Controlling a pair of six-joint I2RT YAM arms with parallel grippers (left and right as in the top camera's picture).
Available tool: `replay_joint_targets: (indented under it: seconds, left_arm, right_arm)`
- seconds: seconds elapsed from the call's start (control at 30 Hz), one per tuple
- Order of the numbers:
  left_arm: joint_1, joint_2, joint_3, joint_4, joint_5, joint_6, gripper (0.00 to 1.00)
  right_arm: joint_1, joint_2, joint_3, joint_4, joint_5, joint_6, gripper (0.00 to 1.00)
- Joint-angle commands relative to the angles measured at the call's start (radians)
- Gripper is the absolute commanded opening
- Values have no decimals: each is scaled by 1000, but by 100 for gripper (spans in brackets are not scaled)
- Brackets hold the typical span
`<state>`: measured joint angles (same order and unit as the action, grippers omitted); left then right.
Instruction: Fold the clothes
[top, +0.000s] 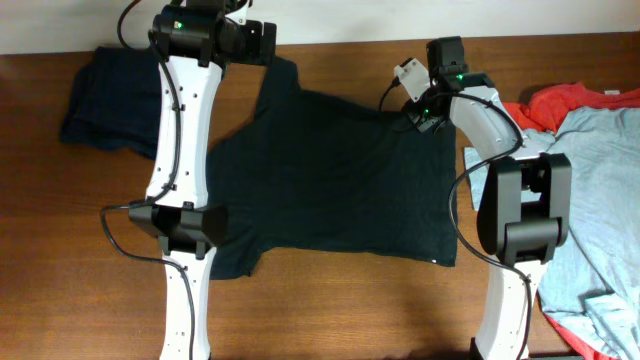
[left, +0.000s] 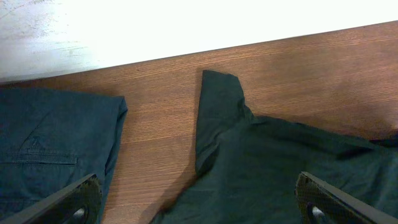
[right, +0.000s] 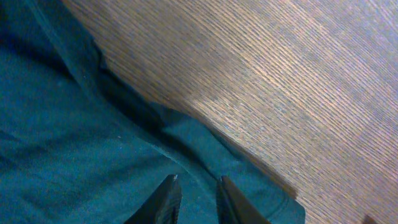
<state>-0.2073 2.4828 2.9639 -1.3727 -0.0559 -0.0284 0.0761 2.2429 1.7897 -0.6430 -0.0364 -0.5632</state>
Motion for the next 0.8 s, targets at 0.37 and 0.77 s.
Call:
replay_joint_targets:
  seconds: [0.37,0.77]
  left_arm:
    - [-2,4,1,1,8,-13,99]
    - [-2,4,1,1,8,-13,99]
  right_arm:
    - [-5,61,15,60,-20,-10,30]
    - [-5,105,15,79,-20,-13,31]
